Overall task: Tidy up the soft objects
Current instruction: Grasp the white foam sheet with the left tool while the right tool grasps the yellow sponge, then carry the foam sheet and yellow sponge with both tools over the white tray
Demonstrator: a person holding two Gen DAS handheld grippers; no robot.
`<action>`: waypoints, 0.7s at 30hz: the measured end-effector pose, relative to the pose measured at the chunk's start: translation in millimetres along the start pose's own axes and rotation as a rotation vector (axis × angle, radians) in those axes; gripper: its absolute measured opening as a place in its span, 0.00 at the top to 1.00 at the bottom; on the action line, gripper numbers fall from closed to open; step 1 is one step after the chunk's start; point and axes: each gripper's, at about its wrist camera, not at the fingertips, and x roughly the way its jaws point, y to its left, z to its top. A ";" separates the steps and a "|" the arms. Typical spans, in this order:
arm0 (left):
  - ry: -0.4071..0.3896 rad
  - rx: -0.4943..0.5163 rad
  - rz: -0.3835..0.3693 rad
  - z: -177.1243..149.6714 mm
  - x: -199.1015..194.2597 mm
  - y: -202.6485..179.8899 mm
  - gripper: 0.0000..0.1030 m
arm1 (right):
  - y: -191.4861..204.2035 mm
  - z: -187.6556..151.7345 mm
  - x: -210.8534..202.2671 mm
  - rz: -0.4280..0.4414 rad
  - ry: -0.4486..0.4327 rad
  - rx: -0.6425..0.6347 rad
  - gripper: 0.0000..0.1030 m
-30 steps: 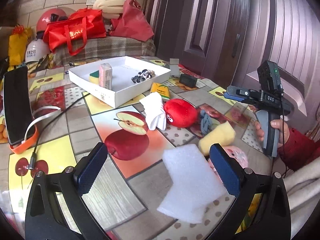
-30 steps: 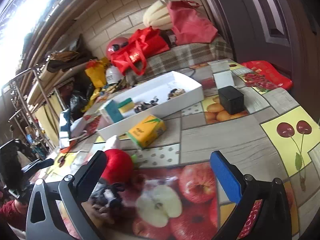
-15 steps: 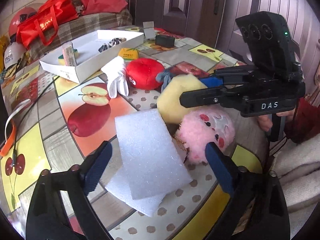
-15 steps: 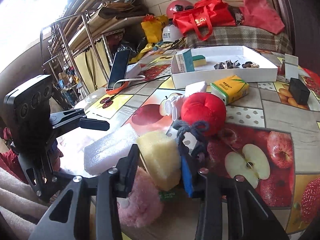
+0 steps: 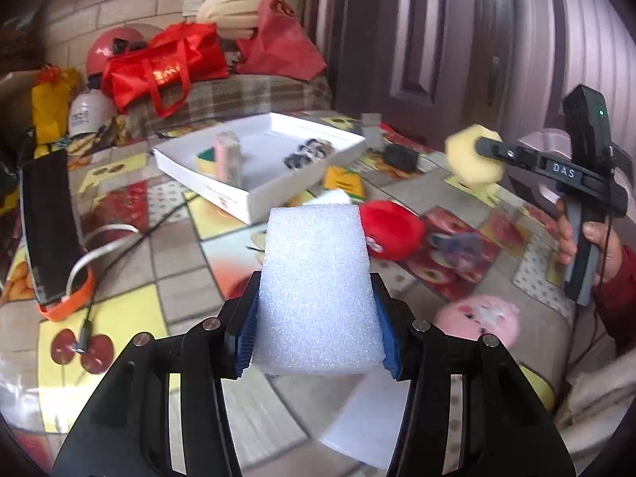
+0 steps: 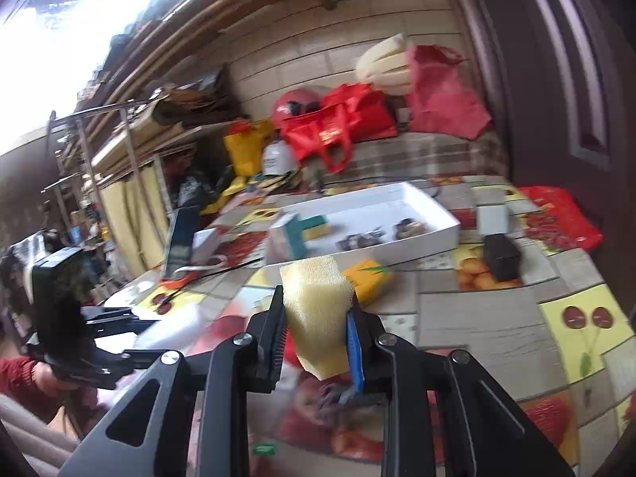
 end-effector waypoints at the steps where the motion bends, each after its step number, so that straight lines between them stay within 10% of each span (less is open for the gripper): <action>1: -0.014 -0.009 0.031 4.8 7.9 9.4 0.52 | -11.1 1.0 4.4 -0.043 0.004 0.013 0.75; 7: -0.097 -0.081 0.157 31.9 52.3 56.1 0.52 | -80.8 -0.4 57.9 -0.304 0.078 0.020 0.75; 21: -0.237 -0.124 0.349 80.2 106.1 93.0 0.51 | -72.0 40.3 141.0 -0.311 0.014 -0.024 0.75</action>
